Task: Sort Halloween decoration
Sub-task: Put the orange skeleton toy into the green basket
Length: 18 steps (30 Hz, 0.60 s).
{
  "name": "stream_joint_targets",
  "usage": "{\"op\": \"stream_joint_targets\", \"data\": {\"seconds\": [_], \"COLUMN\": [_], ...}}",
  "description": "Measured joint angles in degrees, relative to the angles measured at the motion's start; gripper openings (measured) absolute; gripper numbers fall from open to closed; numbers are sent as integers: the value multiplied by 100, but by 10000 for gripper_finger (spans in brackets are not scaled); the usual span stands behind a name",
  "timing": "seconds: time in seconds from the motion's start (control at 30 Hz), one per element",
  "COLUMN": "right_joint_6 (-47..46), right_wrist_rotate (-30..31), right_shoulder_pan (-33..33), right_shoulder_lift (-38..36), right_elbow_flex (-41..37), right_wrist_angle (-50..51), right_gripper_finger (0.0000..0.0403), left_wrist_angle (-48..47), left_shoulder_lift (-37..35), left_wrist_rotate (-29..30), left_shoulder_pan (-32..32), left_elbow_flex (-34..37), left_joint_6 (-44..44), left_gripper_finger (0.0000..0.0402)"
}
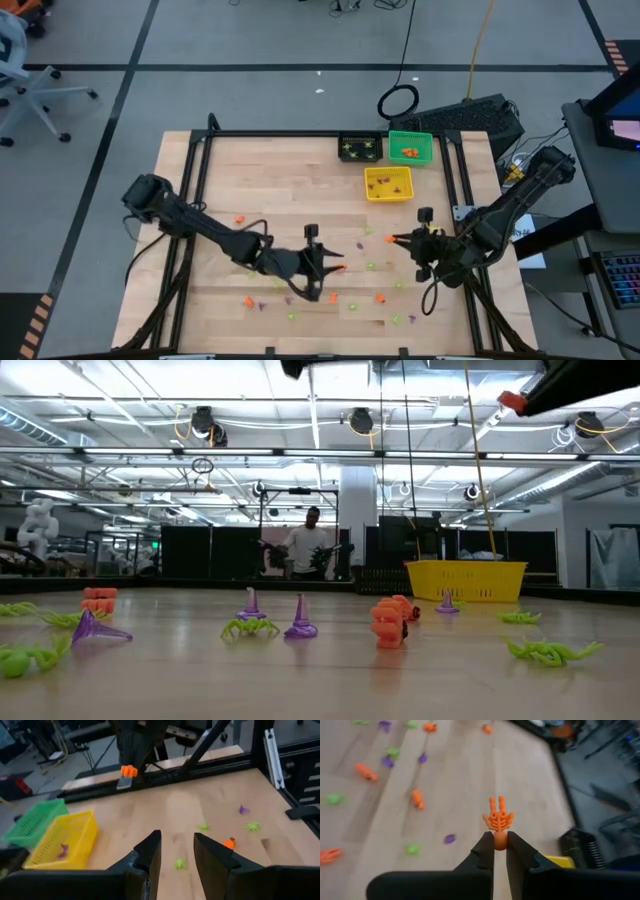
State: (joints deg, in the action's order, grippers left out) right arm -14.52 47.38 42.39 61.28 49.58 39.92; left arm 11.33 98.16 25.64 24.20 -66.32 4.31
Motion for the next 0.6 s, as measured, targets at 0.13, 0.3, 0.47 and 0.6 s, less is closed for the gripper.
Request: {"op": "stream_joint_targets", "data": {"seconds": [0.13, 0.3, 0.47, 0.6], "right_joint_6": [95, 239, 405, 548], "right_wrist_rotate": [255, 466, 531, 531], "right_shoulder_pan": [-5, -4, -4, -4], "right_shoulder_lift": [-210, -279, -278, -278], "right_elbow_flex": [2, 2, 2, 2], "right_wrist_angle": [30, 24, 20, 18], "right_gripper_finger": [4, 4, 4, 4], "left_wrist_angle": [-48, -34, -53, 781], "left_shoulder_lift": [-280, -340, -340, -427], "left_wrist_rotate": [-401, -965, -1641, -1656], "left_shoulder_pan": [-124, -390, -634, -678], "left_elbow_flex": [1, 2, 77, 756], "left_joint_6": [371, 622, 520, 499], "left_gripper_finger": [114, 114, 114, 114]}}
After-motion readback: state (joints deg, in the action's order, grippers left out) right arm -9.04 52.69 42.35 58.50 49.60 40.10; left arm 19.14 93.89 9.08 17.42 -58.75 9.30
